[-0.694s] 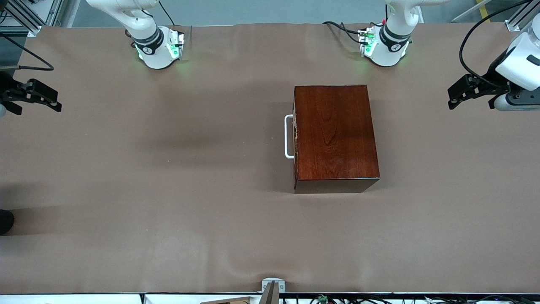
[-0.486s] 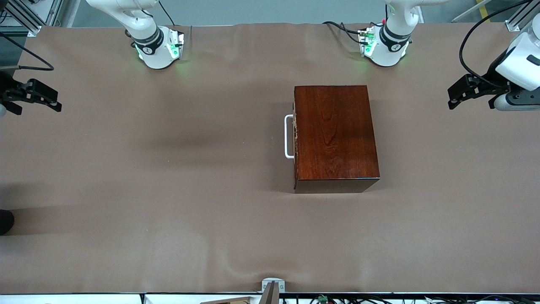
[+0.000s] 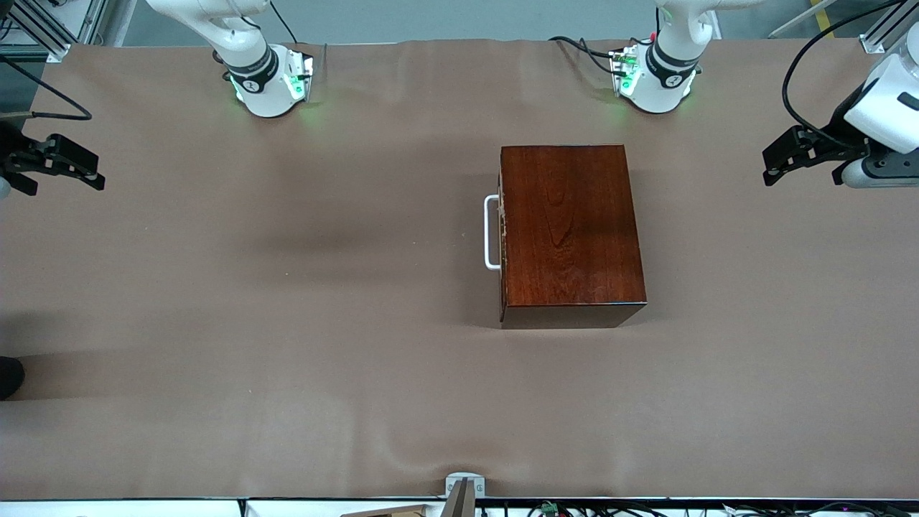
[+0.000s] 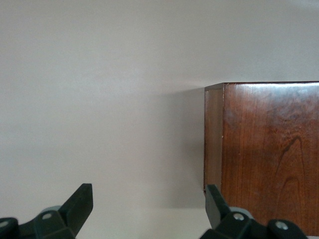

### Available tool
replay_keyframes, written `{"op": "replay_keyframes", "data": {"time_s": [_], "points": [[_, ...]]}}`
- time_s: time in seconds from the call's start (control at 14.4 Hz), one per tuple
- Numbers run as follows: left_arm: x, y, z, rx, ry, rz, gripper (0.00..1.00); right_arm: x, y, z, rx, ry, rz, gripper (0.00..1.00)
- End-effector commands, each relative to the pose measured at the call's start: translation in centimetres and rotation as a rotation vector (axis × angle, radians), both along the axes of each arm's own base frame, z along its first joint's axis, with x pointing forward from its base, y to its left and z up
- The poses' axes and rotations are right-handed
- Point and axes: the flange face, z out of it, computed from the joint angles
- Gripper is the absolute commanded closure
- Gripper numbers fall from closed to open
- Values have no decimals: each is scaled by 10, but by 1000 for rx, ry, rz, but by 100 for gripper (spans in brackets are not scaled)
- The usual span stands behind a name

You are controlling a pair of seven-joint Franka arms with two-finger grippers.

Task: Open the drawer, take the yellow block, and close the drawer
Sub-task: 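Move the left gripper toward the white drawer handle of the box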

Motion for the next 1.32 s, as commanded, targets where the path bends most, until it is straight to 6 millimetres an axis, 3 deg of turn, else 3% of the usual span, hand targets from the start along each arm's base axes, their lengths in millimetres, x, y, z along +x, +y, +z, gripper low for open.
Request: {"op": "replay_keyframes", "data": {"time_s": [0.0,0.28,0.55,0.76,1.04,1.25], "points": [[0,-11,3,-22,13,-18,0,2,-2,3,-4,-5,-4,0],[2,-42,-8,-14,32,-47,0,2,-2,3,-4,-5,-4,0],[12,-93,-17,-26,40,-135,0,2,-3,3,-2,-5,-5,0],[9,-135,-35,-34,72,-96,0,3,-3,3,-2,-6,-5,0],[5,-201,-62,-39,107,-80,0,3,-3,3,-2,-6,-5,0],[1,-267,-82,-7,79,-136,0,3,-3,3,-2,-6,-5,0]]}}
